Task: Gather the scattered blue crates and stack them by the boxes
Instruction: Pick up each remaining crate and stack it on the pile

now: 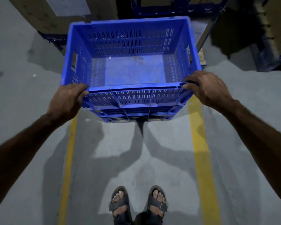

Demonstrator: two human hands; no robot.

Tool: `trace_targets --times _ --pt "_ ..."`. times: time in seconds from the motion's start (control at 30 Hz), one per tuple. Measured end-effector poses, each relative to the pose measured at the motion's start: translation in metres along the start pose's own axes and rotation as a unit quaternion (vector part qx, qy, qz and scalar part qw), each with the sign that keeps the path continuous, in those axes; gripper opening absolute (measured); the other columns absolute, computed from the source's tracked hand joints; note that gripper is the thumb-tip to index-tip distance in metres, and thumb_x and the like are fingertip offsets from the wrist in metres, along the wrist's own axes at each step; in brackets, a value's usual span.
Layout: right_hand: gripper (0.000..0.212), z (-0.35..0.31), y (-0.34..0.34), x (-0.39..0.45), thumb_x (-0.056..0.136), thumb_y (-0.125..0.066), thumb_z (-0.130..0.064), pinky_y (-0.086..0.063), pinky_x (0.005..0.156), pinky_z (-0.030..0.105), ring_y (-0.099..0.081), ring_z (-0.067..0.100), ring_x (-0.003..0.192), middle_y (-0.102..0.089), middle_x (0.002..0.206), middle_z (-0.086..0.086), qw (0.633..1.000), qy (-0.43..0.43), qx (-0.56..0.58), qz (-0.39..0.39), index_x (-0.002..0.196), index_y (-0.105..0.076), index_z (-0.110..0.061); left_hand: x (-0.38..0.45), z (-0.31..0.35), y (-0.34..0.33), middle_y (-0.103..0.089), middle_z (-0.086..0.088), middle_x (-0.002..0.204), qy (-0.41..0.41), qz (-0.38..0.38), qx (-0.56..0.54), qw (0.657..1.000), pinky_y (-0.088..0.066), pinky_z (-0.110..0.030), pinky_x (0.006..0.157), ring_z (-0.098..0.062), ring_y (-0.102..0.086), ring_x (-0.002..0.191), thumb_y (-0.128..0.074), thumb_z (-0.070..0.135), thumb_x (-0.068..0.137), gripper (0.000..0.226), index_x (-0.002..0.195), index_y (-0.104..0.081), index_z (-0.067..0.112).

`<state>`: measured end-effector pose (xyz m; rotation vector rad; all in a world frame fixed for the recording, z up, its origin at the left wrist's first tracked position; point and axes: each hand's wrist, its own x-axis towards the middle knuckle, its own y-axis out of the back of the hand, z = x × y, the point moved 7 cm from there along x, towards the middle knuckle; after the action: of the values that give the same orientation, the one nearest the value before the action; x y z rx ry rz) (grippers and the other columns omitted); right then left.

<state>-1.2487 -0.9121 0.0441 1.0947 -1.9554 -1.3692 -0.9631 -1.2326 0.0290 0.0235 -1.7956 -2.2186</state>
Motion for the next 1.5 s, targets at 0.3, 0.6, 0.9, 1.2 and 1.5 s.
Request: trace_targets --times 0.3,0.6,0.9,1.2,1.5 --pt "0.033 0.011 0.002 0.005 0.101 -0.046 -0.042 -0.049 0.075 0.038 -0.057 0.019 0.091 -0.065 0.102 0.003 1.000 -0.016 -0.003 -0.014 0.108 -0.069 -0.019 0.008 0.008 -0.003 -0.070 -0.021 0.103 -0.008 0.006 0.002 1.000 -0.049 -0.047 0.079 -0.042 -0.065 0.090 -0.036 0.031 0.108 0.037 0.114 -0.062 0.005" --pt "0.028 0.012 -0.006 0.000 0.103 -0.048 -0.039 -0.035 0.069 0.031 -0.051 0.019 0.085 -0.061 0.098 0.002 1.000 -0.006 -0.008 0.028 0.107 -0.068 -0.019 0.009 0.000 -0.004 -0.071 -0.022 0.106 -0.005 -0.007 0.000 1.000 -0.051 -0.048 0.077 -0.044 -0.066 0.092 -0.036 0.035 0.108 0.042 0.116 -0.063 0.004" --pt "0.028 0.003 -0.006 -0.009 0.105 -0.049 -0.035 -0.045 0.074 0.040 -0.058 0.032 0.094 -0.063 0.103 0.009 0.998 -0.012 -0.008 0.061 0.110 -0.069 -0.016 0.010 -0.003 -0.004 -0.068 -0.017 0.098 -0.019 -0.020 -0.011 1.000 -0.047 -0.043 0.075 -0.040 -0.063 0.087 -0.037 0.033 0.109 0.033 0.112 -0.061 0.009" --pt "0.042 0.002 -0.005 -0.009 0.103 -0.039 -0.044 -0.047 0.071 0.040 -0.061 0.033 0.090 -0.066 0.103 0.011 0.997 0.020 -0.030 0.068 0.111 -0.067 -0.014 0.008 -0.004 -0.007 -0.069 -0.017 0.103 -0.008 -0.020 -0.008 1.000 -0.048 -0.044 0.078 -0.039 -0.064 0.090 -0.038 0.030 0.109 0.032 0.115 -0.062 0.008" --pt "0.022 0.001 -0.012 -0.015 0.104 -0.053 -0.028 -0.043 0.074 0.038 -0.058 0.032 0.092 -0.063 0.100 0.011 0.995 -0.027 -0.009 0.092 0.111 -0.067 -0.012 0.010 -0.009 -0.007 -0.070 -0.017 0.105 -0.017 -0.024 -0.003 1.000 -0.048 -0.043 0.079 -0.039 -0.065 0.091 -0.039 0.031 0.110 0.033 0.116 -0.062 0.008"
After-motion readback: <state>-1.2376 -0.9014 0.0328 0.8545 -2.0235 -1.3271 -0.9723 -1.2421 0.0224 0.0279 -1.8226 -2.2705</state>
